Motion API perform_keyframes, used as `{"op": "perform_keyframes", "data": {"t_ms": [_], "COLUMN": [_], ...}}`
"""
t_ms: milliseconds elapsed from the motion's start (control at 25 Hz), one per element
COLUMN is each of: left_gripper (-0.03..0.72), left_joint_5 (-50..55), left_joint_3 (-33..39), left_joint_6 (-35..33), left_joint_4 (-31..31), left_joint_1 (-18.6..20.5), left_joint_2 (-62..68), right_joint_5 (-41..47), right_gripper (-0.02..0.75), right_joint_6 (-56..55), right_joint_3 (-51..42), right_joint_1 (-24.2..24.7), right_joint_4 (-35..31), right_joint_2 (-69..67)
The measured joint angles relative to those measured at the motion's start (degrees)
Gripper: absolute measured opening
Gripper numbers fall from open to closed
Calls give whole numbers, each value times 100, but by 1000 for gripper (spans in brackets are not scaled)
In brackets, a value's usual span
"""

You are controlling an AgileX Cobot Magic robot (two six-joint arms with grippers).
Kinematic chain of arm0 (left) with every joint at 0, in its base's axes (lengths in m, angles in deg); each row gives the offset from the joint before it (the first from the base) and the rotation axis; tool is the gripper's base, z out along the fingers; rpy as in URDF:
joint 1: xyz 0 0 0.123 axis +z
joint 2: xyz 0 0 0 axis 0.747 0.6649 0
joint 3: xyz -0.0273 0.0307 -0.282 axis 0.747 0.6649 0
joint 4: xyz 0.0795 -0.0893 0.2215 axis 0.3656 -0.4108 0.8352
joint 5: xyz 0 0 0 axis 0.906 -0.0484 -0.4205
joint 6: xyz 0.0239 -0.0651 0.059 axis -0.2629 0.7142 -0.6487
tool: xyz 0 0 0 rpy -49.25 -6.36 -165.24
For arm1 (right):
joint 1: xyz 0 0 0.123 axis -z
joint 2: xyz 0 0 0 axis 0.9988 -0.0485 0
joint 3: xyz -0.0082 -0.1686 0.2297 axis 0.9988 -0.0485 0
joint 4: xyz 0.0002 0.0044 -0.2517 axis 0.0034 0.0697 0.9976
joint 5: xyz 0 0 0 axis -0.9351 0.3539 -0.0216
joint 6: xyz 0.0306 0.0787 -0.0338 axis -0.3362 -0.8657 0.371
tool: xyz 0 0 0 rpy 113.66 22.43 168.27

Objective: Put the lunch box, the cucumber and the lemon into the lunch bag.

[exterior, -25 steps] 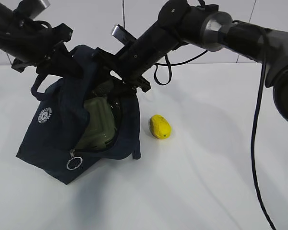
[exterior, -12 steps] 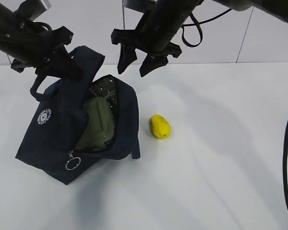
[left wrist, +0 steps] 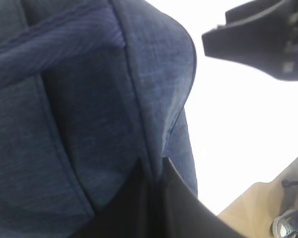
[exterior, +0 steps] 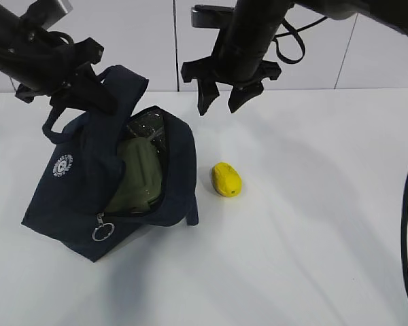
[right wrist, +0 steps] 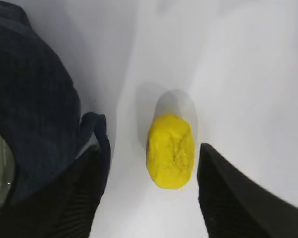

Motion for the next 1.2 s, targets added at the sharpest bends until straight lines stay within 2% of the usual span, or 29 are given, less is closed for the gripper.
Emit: {"op": "perform_keyframes", "data": {"t_ms": [520,760,1200], "left_gripper": [-8,-8,-8], "left_joint_5": [0,0,0], "left_joint_3": [0,0,0], "left_joint_6": [0,0,0], "left_joint_4": [2,12,21], "left_joint_1": [0,0,0], "left_joint_2": [0,0,0], "right_joint_5": [-50,-1089,-2000], "right_gripper": [463,463,463], "right_joint_6": [-114,-127,-106], "right_joint_3": [-1105,-2278,-3046], "right_joint_1": [0,-8,-8], "right_joint_4": [326,300,117], "right_joint_2": [166,872,939]}}
